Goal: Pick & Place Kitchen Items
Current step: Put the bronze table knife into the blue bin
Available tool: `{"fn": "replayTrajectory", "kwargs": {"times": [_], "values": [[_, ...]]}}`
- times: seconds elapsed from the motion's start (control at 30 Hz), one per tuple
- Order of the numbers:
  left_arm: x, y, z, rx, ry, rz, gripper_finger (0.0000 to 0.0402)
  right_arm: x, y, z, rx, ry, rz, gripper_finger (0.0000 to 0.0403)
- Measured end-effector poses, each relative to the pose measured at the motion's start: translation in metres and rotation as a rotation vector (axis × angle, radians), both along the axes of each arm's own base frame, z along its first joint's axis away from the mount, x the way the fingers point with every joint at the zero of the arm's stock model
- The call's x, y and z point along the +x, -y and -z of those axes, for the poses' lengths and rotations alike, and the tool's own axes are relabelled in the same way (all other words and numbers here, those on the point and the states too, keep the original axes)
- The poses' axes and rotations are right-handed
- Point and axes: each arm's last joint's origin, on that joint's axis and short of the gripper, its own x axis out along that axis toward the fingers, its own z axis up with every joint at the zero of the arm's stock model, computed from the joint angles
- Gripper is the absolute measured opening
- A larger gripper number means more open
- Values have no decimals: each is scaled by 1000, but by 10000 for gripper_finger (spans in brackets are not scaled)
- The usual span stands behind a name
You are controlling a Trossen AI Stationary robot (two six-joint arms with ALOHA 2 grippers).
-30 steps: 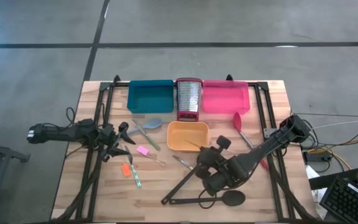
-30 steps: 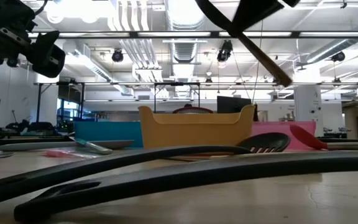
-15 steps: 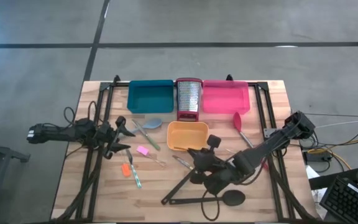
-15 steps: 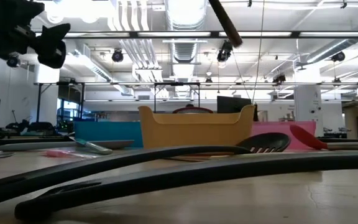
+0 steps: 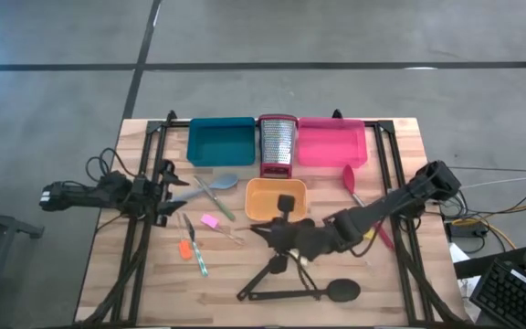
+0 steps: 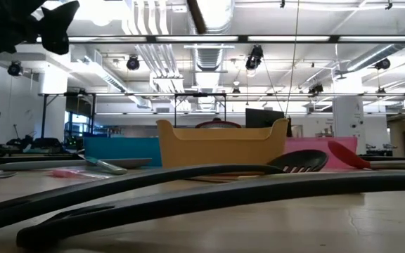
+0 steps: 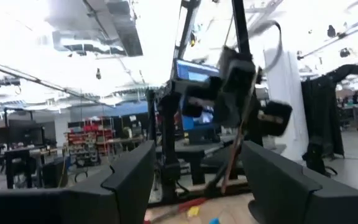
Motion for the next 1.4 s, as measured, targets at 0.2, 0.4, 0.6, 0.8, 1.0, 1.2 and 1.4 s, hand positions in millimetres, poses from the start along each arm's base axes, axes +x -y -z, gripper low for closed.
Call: {"fn": "replayTrajectory", "kwargs": {"times": [0.2, 0.4, 0.6, 0.8, 1.0, 1.2, 1.4], "values": [[7, 0, 5, 23, -62, -4, 243, 14, 24, -6, -34, 81, -113, 8], [19, 1, 7, 60, -100, -13, 243, 24, 51, -5, -13, 129, -127, 8], [37, 2, -9, 81, -114, -18, 243, 29, 72, -6, 4, 154, -112, 8], [70, 4, -27, 147, -189, -31, 243, 31, 81, -8, 14, 165, -136, 8], [102, 5, -43, 174, -233, -32, 243, 32, 82, -8, 12, 171, -137, 8], [123, 6, -53, 213, -272, -36, 243, 32, 82, -7, 12, 167, -138, 8], [126, 6, -60, 211, -249, -39, 242, 32, 82, -8, 11, 169, -138, 8]]}}
